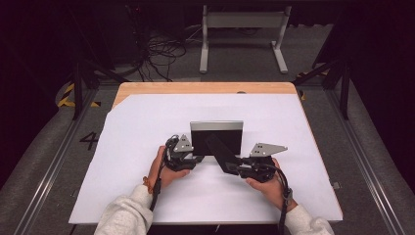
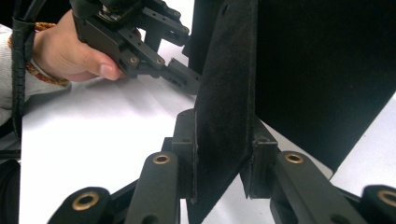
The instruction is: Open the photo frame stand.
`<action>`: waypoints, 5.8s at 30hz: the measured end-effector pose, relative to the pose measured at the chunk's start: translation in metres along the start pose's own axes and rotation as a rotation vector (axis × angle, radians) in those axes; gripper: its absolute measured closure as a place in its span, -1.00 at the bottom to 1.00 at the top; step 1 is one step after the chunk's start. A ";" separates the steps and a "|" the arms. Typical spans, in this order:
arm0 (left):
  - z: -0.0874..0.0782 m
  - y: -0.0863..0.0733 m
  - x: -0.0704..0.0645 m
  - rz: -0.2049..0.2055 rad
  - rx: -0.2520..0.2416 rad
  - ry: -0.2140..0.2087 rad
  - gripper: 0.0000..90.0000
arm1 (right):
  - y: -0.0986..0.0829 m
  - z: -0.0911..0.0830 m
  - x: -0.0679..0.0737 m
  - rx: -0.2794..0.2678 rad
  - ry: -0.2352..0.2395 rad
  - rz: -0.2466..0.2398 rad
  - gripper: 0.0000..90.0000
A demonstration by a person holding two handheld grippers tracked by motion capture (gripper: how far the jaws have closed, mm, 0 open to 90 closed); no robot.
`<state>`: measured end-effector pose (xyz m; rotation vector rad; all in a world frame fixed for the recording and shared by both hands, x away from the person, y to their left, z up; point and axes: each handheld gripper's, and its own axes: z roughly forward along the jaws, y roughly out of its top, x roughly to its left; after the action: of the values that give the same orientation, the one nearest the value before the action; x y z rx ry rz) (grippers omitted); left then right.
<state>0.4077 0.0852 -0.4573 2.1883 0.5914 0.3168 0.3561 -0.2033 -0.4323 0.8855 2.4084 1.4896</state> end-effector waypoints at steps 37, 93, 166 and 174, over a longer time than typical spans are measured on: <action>0.003 0.006 0.005 0.031 0.002 0.140 0.46 | -0.006 0.011 0.000 0.069 -0.089 -0.049 0.69; -0.023 0.003 0.012 0.009 -0.040 0.085 0.54 | -0.003 0.004 0.002 0.074 -0.099 -0.077 0.85; -0.040 0.020 0.011 -0.016 -0.162 0.021 0.39 | 0.022 -0.018 -0.010 -0.082 -0.329 -0.098 0.78; -0.043 0.020 0.011 -0.010 -0.152 0.022 0.43 | 0.023 -0.017 -0.012 -0.078 -0.325 -0.099 0.81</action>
<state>0.4051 0.1086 -0.4145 2.0372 0.5715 0.3684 0.3675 -0.2156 -0.4068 0.8988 2.1145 1.2824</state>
